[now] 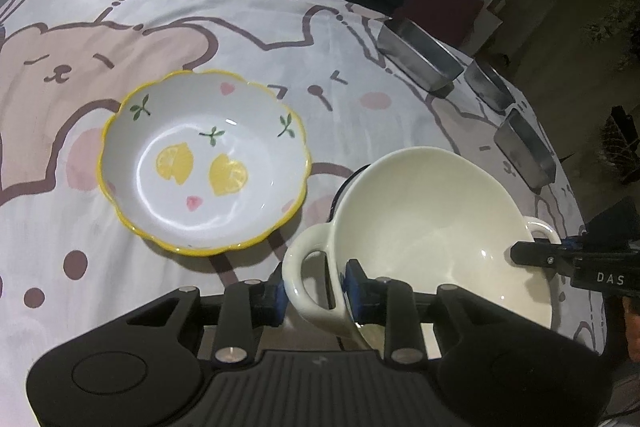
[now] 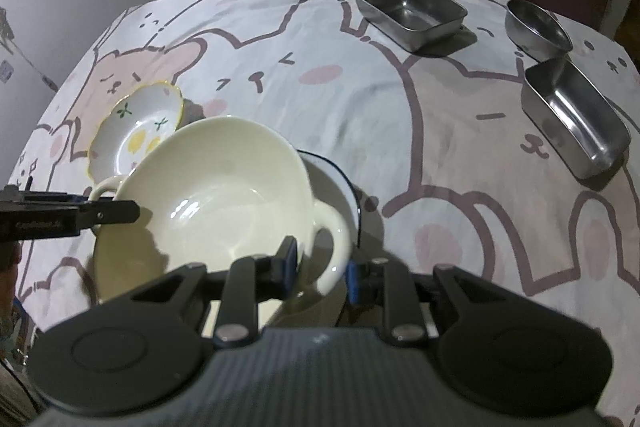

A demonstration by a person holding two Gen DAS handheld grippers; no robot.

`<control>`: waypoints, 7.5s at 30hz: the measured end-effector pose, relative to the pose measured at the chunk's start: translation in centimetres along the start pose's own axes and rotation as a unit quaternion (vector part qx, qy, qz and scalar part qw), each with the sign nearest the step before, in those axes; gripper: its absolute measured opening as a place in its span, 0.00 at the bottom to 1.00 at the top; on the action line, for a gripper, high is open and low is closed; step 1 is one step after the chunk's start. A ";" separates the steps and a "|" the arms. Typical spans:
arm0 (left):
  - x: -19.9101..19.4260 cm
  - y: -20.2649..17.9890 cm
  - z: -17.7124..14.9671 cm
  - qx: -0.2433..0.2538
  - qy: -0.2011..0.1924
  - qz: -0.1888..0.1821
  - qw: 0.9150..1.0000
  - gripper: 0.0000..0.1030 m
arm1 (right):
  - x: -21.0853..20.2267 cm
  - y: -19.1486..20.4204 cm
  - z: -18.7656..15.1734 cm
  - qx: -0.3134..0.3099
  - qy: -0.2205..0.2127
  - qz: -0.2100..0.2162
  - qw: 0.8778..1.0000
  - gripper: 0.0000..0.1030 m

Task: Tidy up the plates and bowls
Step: 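Lower the cream bowl with both grippers onto the dark-rimmed white plate, then open both grippers and lift them off the cream bowl handles, then move both grippers to the yellow rim of the lemon-print bowl and close, then lift the lemon-print bowl with both grippers and carry it over the cream bowl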

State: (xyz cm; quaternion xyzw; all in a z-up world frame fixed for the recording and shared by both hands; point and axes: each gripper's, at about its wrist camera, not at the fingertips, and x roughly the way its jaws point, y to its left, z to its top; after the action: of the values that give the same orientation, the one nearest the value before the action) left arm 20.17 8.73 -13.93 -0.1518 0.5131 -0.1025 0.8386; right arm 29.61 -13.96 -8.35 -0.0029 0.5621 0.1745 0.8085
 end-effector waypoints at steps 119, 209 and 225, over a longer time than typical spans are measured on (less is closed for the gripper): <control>1.3 -2.0 0.1 0.052 0.040 0.021 0.998 0.34 | 2.9 -4.3 -1.6 0.070 0.004 0.063 0.996 0.32; 1.1 10.5 5.2 -0.115 0.002 0.111 0.987 0.11 | 17.2 13.6 12.8 -0.053 0.045 0.078 0.995 0.12; -4.7 4.2 7.3 -0.069 -0.084 0.099 0.989 0.09 | 9.6 11.7 12.8 -0.041 -0.028 0.079 0.996 0.11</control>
State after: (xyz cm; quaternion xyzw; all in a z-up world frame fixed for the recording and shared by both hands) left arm 24.68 15.23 -8.43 -0.1663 0.4593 0.0298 0.8721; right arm 40.89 2.25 -10.14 0.0131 0.5301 0.2607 0.8068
